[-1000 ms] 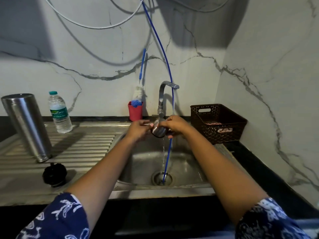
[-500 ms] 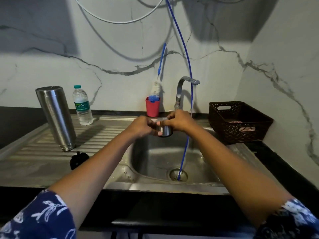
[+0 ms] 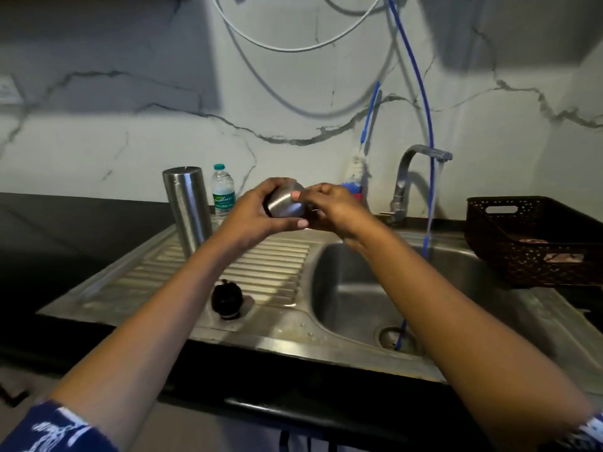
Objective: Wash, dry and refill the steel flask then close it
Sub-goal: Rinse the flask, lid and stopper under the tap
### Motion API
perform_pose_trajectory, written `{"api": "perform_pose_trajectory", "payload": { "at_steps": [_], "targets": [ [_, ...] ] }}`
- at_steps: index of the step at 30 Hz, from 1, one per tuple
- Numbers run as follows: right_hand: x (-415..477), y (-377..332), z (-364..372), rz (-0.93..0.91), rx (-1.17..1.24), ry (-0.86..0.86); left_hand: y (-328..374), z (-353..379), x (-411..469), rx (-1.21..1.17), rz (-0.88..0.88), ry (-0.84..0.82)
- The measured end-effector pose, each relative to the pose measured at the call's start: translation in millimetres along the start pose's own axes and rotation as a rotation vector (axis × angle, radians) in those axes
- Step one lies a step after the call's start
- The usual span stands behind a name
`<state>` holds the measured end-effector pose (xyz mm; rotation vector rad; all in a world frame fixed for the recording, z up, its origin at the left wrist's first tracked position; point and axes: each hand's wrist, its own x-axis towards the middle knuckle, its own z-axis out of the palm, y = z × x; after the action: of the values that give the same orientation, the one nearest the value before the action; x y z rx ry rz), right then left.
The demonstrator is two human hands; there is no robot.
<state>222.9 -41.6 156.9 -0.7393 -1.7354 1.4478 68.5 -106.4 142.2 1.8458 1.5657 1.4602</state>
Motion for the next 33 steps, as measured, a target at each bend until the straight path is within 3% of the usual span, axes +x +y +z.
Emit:
{"api": "perform_pose_trajectory", "payload": {
  "at_steps": [2,4,12,15,19,21,27,33],
  "targets": [
    [0.4,2.7,24.3,0.047,0.216,-0.112,-6.9,-28.0,-12.9,-0.078,-0.006,0.031],
    [3.8,12.3,45.6,0.085,0.253,-0.191,-20.5,-50.4,-23.8,-0.094,-0.055,0.083],
    [3.1,80.2,89.2,0.095,-0.453,-0.367,-79.3,-112.4,-67.2,0.073,-0.358,0.166],
    [0.3,96.5,100.5,0.064,-0.565,-0.462,-100.1,-109.0,-78.4,-0.076,-0.446,0.274],
    [0.5,110.3,115.5,-0.059,-0.684,-0.404,-130.4,-105.3,-89.0,-0.270,-0.575,0.416],
    [2.6,112.9,118.2,-0.080,-0.688,-0.377,-143.3,-106.2,-95.4,-0.269,-0.602,0.405],
    [8.6,115.3,116.7,-0.075,-0.657,-0.330,-154.7,-102.1,-107.5,0.000,-0.560,0.338],
    [12.3,109.1,103.6,-0.061,-0.572,-0.276,-155.7,-107.2,-112.0,0.298,-0.646,0.173]
  ]
}}
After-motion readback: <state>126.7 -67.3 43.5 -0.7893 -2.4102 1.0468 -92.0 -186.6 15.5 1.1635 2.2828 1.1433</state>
